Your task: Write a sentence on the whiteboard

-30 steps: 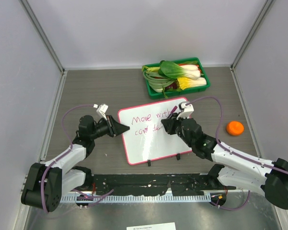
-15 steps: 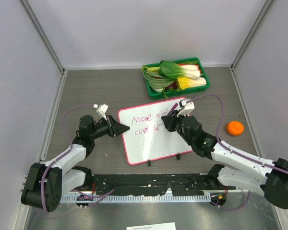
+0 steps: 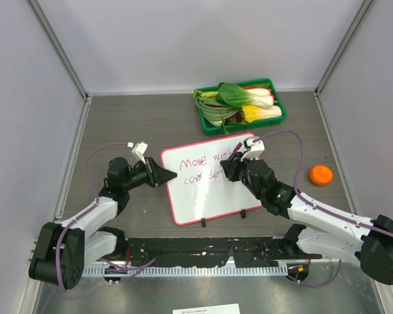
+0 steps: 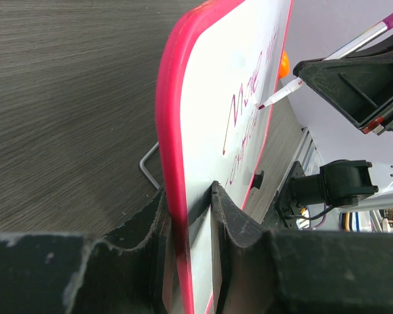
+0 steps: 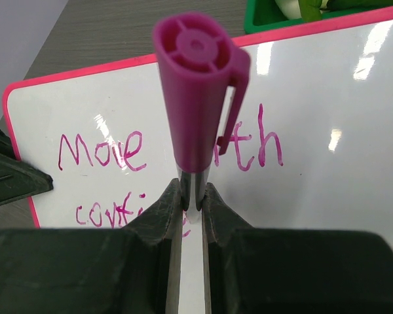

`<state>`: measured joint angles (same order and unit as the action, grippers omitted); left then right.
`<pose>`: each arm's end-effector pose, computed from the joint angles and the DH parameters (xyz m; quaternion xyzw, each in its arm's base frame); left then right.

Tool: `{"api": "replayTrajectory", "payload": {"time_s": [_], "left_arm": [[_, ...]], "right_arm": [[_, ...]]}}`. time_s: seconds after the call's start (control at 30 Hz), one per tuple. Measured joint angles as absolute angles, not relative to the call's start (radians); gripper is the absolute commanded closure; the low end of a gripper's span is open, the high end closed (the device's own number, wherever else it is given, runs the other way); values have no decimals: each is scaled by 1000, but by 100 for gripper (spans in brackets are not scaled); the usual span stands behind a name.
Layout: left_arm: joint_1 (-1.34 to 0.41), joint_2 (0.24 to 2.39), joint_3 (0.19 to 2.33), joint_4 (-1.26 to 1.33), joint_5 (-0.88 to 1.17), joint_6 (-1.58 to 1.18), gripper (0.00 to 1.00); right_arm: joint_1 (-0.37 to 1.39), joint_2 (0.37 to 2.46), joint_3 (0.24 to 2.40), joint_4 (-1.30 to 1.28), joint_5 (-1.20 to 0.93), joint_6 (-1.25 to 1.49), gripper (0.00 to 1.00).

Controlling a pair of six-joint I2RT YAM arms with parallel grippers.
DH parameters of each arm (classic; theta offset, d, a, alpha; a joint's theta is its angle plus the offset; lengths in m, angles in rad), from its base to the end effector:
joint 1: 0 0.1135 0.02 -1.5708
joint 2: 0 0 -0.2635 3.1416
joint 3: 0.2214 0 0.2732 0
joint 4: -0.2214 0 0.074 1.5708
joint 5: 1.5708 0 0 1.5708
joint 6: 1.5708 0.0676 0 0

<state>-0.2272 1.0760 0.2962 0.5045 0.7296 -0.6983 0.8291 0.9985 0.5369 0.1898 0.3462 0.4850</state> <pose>0.2298 -0.0994 0.1668 0.0355 0.7746 -0.5062 0.3774 0.2028 0.1874 0.2331 -0.0317 0.7907 0.2553 0.5555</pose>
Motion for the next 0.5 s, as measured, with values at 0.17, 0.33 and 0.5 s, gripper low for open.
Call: {"api": "replayTrajectory", "payload": {"time_s": [0.17,0.33,0.5], "left_arm": [[-227,1076,296,505,730,-698,100],[-227,1076,296,505,729,-698,100],[-227,1076,296,504,729,-698,100]], "right_arm": [[829,976,515,188,345,486,99],[829,966,499,189,337,492,100],[829,964,493,191,331,497,99]]}}
